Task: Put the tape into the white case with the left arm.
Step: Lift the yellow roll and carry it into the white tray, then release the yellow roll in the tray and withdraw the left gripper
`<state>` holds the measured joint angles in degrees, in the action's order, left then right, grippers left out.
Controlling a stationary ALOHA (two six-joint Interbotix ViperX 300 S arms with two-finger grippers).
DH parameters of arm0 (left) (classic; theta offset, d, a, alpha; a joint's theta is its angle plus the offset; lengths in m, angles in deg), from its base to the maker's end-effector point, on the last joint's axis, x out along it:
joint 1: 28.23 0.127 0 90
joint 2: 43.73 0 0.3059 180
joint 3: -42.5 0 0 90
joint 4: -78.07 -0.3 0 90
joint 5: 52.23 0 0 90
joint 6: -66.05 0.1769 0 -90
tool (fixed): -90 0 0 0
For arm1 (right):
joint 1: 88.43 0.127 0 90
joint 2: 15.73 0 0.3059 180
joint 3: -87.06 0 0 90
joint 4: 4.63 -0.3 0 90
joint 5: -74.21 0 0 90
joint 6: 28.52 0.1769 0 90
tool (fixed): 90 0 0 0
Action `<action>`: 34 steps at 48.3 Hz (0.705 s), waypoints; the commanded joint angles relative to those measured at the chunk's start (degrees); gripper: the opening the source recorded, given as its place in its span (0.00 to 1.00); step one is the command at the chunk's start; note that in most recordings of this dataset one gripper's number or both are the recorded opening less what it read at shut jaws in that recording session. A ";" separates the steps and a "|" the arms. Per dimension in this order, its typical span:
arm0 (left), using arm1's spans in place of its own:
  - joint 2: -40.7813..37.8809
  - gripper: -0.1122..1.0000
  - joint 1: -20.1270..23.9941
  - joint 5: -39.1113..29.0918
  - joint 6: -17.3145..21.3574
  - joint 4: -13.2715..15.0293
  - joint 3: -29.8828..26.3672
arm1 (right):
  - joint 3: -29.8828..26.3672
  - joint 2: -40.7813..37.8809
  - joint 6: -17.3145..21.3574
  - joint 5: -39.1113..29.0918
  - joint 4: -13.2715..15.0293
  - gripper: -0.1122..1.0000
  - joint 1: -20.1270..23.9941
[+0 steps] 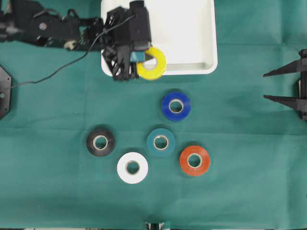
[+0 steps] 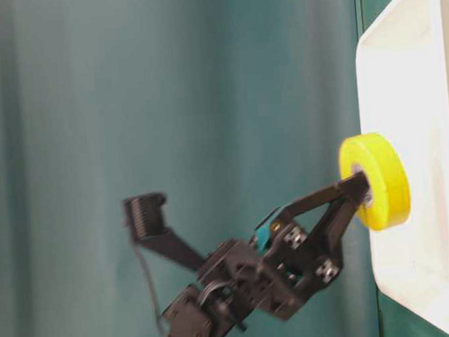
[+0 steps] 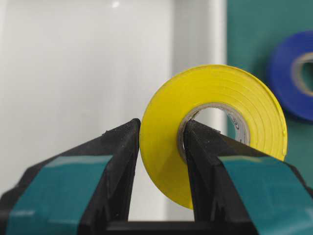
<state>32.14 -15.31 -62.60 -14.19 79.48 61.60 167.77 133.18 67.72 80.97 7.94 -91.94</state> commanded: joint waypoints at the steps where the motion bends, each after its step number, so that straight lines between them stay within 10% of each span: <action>1: -0.70 0.33 1.32 0.26 0.79 -0.09 -2.64 | -0.70 -0.35 0.09 0.62 0.00 0.99 -0.18; 34: -8.26 0.33 6.06 0.70 2.29 -0.09 -6.94 | -0.70 -0.35 0.09 0.62 0.00 0.99 -0.09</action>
<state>23.00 -9.34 -62.43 -11.90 79.48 56.32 167.77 133.18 67.72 80.97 7.94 -92.03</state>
